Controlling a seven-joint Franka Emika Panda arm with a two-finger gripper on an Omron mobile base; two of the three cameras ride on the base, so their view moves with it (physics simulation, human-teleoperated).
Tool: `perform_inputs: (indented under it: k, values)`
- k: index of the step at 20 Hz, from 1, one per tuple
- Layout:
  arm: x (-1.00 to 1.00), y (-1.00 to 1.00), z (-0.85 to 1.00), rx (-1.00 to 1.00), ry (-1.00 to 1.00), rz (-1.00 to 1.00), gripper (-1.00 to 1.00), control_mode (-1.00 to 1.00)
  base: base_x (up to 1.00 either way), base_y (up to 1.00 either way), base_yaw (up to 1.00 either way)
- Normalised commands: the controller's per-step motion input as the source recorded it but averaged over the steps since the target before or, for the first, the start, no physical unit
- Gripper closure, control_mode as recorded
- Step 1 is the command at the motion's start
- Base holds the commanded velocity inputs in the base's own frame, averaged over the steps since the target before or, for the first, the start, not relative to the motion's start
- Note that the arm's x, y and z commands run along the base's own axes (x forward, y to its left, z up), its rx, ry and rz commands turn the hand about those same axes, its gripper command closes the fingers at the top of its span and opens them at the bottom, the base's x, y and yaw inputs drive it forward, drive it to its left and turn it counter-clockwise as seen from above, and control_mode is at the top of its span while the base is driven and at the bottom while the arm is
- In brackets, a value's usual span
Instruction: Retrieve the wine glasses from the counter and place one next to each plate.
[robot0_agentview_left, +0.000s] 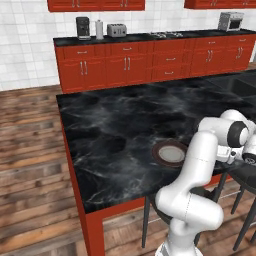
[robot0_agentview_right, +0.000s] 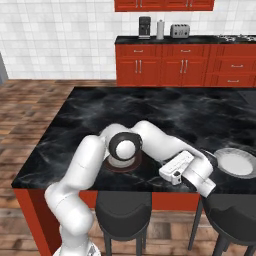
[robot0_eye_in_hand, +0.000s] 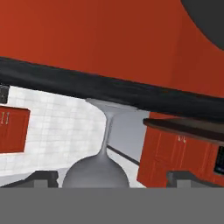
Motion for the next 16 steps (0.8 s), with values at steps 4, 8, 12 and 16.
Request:
perform_inputs:
  k: [4,8,12,16]
  values:
    - [-0.82,-0.05,0.73,0.04,-0.28,-0.13,-1.0,-1.0,0.0,0.0,0.0]
    - [-0.89,0.1,0.98,0.0,-0.31,-0.07,-1.0,-1.0,0.0,0.0,0.0]
    - [-0.94,0.43,1.0,0.0,-0.32,-0.01,-1.0,-1.0,0.0,0.0,0.0]
    - [-0.58,0.44,1.0,-0.01,-0.28,0.0,-1.0,-1.0,0.0,0.0,0.0]
